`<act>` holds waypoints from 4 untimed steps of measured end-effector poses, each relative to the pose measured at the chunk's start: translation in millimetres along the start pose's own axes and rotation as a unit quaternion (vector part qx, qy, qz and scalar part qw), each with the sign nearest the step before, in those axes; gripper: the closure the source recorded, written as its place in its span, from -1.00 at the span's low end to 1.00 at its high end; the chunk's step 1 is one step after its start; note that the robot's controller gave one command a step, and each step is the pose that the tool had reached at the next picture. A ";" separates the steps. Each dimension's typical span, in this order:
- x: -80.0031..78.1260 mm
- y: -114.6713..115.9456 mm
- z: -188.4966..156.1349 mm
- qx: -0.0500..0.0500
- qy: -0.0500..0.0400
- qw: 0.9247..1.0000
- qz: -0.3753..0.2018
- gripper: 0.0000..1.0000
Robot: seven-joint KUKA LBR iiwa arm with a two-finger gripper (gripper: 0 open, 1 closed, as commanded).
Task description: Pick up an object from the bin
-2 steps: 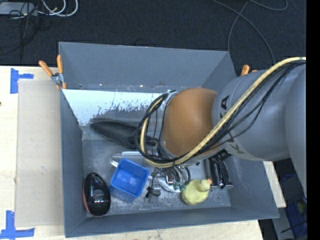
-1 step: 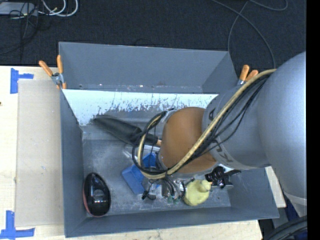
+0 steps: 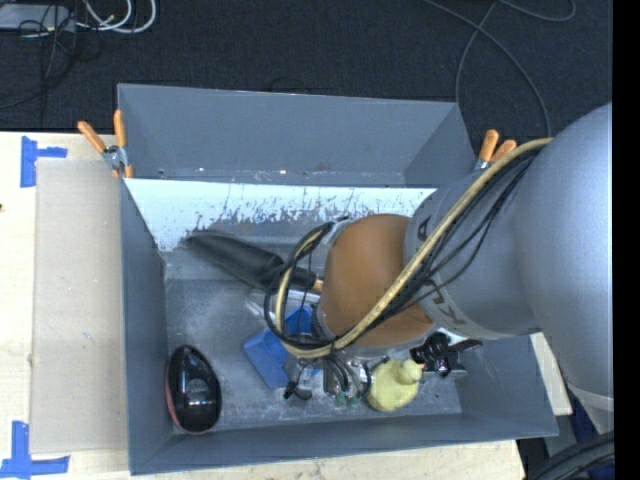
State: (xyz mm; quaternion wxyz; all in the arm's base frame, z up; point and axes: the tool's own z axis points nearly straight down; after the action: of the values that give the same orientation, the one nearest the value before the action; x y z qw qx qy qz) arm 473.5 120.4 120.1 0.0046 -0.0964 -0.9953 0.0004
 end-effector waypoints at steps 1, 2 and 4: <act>0.3 -10.0 -0.5 0.000 0.002 1.000 0.009 1.00; -9.3 -41.8 16.2 0.001 0.004 1.000 0.017 1.00; -49.7 -28.4 44.3 -0.002 0.004 0.999 0.033 1.00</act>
Offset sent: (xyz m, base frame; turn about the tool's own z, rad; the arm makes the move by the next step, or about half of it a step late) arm 0.0024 -0.0432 -0.0152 0.0351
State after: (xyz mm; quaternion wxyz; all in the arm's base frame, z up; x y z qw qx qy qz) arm 516.5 83.0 75.4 0.0086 -0.1296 -0.9915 -0.0016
